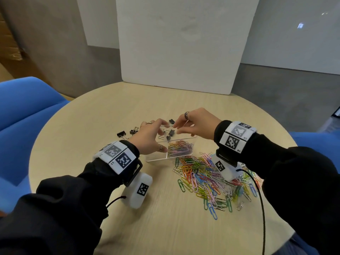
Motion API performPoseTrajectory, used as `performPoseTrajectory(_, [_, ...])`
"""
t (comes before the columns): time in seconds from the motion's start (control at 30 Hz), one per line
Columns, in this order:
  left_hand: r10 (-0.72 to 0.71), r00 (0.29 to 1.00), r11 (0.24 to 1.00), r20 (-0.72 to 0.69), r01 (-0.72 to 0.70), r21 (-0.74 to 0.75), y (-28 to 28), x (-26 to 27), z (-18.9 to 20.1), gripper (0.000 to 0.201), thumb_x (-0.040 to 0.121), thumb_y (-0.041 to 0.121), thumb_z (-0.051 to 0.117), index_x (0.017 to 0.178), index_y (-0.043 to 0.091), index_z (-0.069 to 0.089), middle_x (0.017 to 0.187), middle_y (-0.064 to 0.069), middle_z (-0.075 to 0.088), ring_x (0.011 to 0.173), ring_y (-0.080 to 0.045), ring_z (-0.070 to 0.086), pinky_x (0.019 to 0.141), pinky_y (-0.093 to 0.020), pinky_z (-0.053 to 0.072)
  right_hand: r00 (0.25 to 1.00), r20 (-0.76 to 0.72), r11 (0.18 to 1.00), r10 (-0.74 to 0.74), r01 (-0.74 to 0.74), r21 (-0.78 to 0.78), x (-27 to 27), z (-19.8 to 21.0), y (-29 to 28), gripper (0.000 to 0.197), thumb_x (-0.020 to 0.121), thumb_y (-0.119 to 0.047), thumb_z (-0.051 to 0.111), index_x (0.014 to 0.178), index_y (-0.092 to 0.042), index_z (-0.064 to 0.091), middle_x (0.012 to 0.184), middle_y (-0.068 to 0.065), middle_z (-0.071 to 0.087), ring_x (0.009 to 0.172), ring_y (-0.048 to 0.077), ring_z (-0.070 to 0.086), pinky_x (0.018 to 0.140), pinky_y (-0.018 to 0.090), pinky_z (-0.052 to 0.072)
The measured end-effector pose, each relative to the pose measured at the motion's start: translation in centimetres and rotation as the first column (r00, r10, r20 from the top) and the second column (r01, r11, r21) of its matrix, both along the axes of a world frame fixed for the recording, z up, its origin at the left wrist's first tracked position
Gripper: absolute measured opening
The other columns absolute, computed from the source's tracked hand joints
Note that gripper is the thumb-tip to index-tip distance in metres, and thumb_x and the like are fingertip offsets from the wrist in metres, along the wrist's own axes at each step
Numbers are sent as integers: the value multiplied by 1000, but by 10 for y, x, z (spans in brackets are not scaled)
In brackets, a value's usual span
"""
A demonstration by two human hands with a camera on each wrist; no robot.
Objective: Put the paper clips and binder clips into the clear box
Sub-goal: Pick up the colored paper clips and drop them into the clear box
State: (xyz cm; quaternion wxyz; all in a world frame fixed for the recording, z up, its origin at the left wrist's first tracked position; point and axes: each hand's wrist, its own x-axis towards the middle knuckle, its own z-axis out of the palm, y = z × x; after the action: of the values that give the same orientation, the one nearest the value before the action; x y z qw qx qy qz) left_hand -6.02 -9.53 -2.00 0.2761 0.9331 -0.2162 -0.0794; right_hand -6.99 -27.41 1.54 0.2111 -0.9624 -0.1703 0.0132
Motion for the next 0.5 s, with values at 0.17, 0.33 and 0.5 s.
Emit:
performPoseTrajectory(0.17, [-3,1000,1000,2,3,0,0,0,0,75,75,23,76,135,25,32,119,-2,53,112,-18,34,90,-30,34,995,-96,911,15,-53,-410,-4,1,4,48,83,-51,56,120,-20,60,110,-2,68,102,16,61,94,30,43])
performPoseTrajectory(0.33, [-5,1000,1000,10,5,5,-1,-1,0,75,75,23,75,136,25,32,119,-1,52,107,-16,32,90,-31,33,991,-126,648,40,-122,-752,-6,-9,15,48,90,-48,49,131,-24,49,118,-3,62,114,18,52,102,38,25])
performPoseTrajectory(0.5, [-16,1000,1000,8,16,9,0,-1,1,74,76,23,75,136,25,32,119,-3,52,106,-16,32,89,-30,34,983,-183,846,8,-104,-523,-2,-11,16,30,86,-26,64,115,-20,63,112,0,65,109,19,56,90,30,39])
